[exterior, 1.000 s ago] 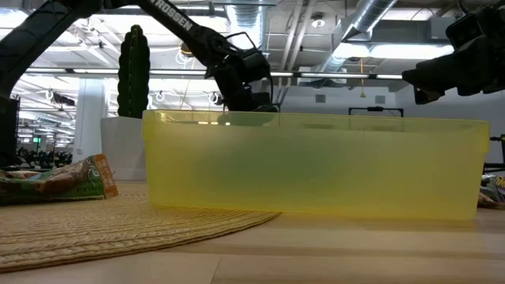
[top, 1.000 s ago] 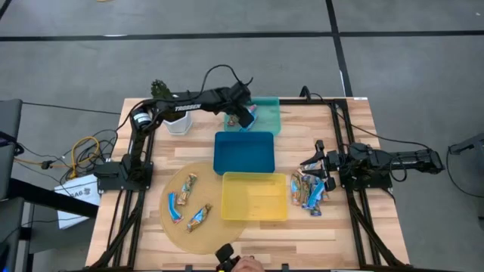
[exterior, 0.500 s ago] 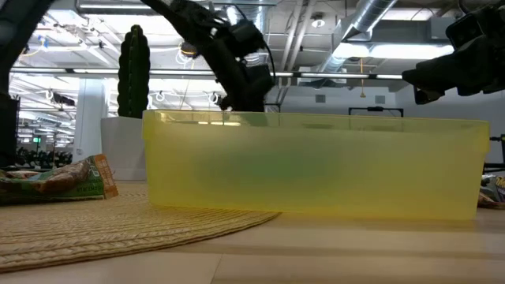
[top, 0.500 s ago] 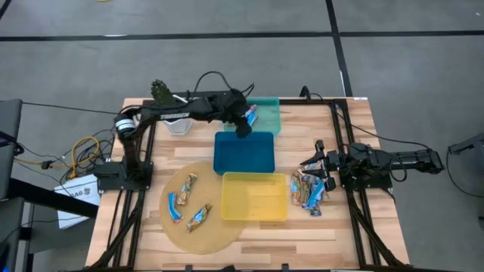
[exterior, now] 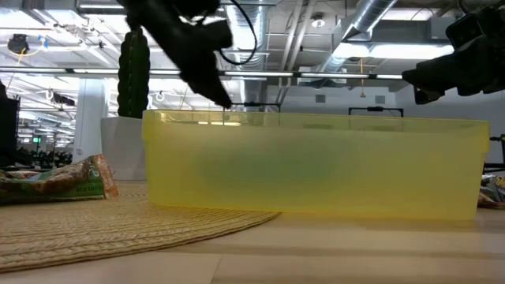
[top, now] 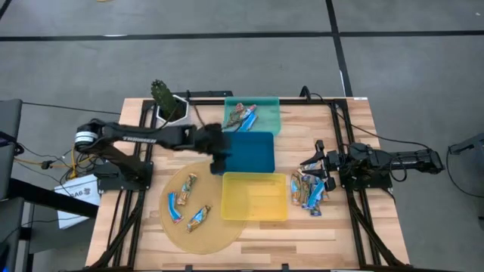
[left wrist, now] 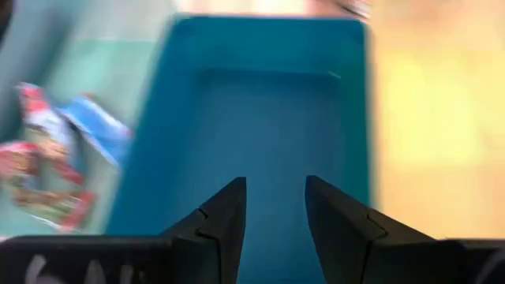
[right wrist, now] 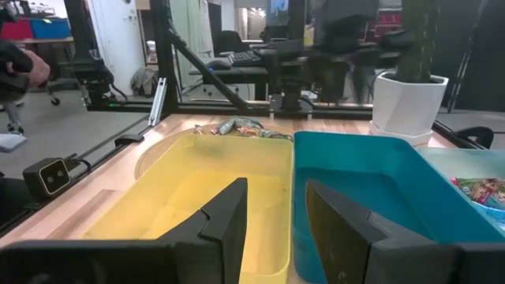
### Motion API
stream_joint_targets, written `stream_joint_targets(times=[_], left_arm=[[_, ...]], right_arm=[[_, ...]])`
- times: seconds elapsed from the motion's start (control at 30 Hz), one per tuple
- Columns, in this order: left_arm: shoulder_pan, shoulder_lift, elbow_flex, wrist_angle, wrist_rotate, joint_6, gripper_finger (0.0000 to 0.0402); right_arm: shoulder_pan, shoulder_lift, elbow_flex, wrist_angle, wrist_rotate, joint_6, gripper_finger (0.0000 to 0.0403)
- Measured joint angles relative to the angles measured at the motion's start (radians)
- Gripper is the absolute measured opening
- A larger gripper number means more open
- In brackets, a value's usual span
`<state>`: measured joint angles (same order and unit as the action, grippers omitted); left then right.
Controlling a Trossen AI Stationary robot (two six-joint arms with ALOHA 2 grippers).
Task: Pick and place Granola Bars by type
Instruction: Put the red granola bar into the green bin
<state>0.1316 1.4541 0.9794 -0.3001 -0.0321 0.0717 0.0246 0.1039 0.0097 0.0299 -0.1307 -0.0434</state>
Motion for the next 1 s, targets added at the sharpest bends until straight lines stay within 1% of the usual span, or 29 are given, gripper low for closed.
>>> stream_joint_targets(times=[0.1,0.23,0.4,0.57,0.73,0.9,1.0], left_arm=[[-0.065,-0.052,-0.059,-0.003,0.002,-0.043,0.0126],[-0.158,-0.104,-0.125,-0.003,0.001,-0.141,0.0126],[-0.283,-0.151,-0.18,-0.004,0.001,-0.298,0.0126],[-0.405,-0.164,-0.214,-0.001,-0.007,-0.47,0.0126],[-0.509,-0.164,-0.232,-0.024,-0.007,-0.715,0.0126],[-0.595,-0.164,-0.232,-0.102,-0.005,-0.972,0.0126],[-0.637,-0.164,-0.232,-0.152,0.018,-1.117,0.0126]], right_arm=[[0.0,0.0,0.0,0.0,0.0,0.0,0.0124],[0.0,0.0,0.0,0.0,0.0,0.0,0.0124],[0.0,0.0,0.0,0.0,0.0,0.0,0.0124],[0.0,0.0,0.0,0.0,0.0,0.0,0.0124],[0.0,0.0,0.0,0.0,0.0,0.0,0.0124],[0.0,0.0,0.0,0.0,0.0,0.0,0.0124],[0.0,0.0,0.0,0.0,0.0,0.0,0.0124]])
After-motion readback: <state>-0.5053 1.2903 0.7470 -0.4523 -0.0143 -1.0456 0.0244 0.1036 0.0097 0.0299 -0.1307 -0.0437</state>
